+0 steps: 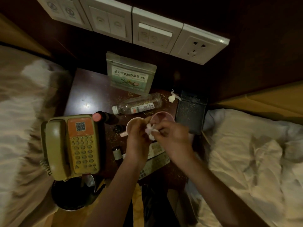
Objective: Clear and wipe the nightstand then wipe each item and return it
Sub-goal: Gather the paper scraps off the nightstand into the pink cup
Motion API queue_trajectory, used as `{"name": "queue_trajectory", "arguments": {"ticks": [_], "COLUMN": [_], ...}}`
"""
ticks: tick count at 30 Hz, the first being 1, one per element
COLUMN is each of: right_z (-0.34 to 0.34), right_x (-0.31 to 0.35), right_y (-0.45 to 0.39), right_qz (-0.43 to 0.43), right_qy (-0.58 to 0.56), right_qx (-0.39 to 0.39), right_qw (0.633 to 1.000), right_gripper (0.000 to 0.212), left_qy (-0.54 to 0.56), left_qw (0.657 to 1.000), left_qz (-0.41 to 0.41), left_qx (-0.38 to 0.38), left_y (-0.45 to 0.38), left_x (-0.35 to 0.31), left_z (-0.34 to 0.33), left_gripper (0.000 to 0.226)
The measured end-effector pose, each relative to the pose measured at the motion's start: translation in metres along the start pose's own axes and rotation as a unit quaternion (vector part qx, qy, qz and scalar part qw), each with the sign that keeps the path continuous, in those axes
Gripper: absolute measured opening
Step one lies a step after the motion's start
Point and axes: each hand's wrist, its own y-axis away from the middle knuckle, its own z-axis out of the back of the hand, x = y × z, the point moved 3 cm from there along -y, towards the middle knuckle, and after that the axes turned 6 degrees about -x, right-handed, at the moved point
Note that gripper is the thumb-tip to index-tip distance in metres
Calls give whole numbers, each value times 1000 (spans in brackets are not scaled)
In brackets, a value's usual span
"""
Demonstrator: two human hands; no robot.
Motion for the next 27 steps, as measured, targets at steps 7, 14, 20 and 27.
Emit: {"name": "queue_trajectory", "arguments": {"ticks": [7, 14, 20, 27], "right_z": [-25, 28, -8, -62], "right_x": [-7, -27, -33, -56], "right_y": [34, -2, -52, -81], "right_qz": [72, -29, -14, -47], "right_qy": [139, -57, 192, 395], "right_qx": [162, 40, 85, 157], "right_qw": [974, 997, 978, 904], "right_gripper": [37, 21, 26, 31], "left_qy": [75, 112, 84, 77], "left_qw": [980, 968, 972, 972], "left_qz": [128, 94, 97, 64], "left_qx": [-135, -206, -198, -211], "left_y": [0, -23, -28, -21], "left_x": [33, 19, 14, 14], "left_z": [8, 23, 32, 46], "left_gripper": [34, 23, 11, 30]}}
